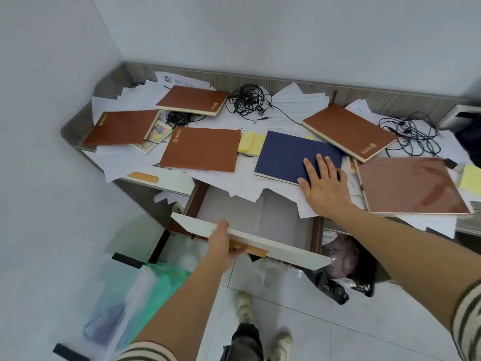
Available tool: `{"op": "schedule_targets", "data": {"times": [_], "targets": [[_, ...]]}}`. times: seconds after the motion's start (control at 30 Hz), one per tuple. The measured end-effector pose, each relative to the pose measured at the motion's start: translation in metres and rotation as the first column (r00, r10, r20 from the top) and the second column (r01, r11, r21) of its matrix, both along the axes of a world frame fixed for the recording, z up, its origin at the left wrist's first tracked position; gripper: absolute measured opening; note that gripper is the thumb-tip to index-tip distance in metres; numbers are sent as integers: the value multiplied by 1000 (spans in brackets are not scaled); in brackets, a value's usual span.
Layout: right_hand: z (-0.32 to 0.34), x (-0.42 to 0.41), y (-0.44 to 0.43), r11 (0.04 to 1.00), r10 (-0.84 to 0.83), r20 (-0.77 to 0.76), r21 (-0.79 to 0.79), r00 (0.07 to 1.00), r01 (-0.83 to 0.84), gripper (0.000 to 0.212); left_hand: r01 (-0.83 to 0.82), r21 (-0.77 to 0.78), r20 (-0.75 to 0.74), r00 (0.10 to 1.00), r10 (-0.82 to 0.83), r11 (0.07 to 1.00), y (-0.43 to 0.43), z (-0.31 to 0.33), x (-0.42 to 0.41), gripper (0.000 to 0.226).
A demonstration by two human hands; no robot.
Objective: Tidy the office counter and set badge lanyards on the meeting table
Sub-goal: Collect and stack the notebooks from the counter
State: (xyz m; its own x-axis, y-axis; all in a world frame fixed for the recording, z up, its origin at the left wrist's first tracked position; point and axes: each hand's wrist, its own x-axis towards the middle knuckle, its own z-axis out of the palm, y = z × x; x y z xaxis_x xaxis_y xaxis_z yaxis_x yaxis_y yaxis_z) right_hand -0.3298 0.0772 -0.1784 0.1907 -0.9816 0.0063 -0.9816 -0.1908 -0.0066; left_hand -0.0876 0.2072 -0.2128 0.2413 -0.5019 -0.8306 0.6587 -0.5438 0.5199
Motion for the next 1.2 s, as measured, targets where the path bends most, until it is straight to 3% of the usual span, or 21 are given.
{"op": "schedule_targets", "data": {"times": [0.07, 0.1, 0.3, 0.43, 0.53, 0.63, 0.73, 0.83, 0.97, 1.03, 1.2], "targets": [[0, 0, 1, 1000, 0, 4, 6, 1000, 0, 76, -6, 17, -18, 1000, 7, 1000, 4, -5, 3, 8], [0, 0, 1, 1000, 2, 6, 10, 1000, -2, 74, -7, 34, -16, 1000, 8, 999, 9, -10, 4, 6], [-5, -2, -3, 1000, 5, -9, -12, 1000, -5, 63, 23, 34, 45, 999, -24, 999, 16, -21, 5, 4], [-8, -2, 1, 1000, 7, -7, 20, 1000, -7, 66, 234, 130, 130, 959, -251, 963, 27, -21, 9, 17], [-7, -2, 2, 998, -8, -17, 58, 1000, 9, 62, 472, 226, 162, 845, -510, 852, 34, -14, 18, 39], [-2, -1, 3, 993, -34, -9, 113, 999, 35, 62, 694, 334, 188, 614, -767, 638, 36, 2, 35, 58], [6, 1, 2, 985, -41, 4, 166, 999, 40, 62, 802, 373, 227, 408, -885, 466, 29, 29, 50, 53], [15, 5, 1, 976, -35, 8, 216, 999, 32, 62, 830, 363, 306, 324, -895, 424, 13, 57, 63, 45], [33, 10, -3, 970, -50, 116, 241, 992, 21, 58, 814, 264, 540, 321, -778, 518, -21, 86, 71, 32], [41, 5, -1, 978, -79, 192, 206, 978, 39, 50, 828, 217, 616, 295, -730, 517, -38, 99, 65, 28], [65, -36, 4, 968, -252, 344, 108, 904, 228, 32, 870, 181, 731, 193, -654, 458, -88, 120, 21, 22]]}}
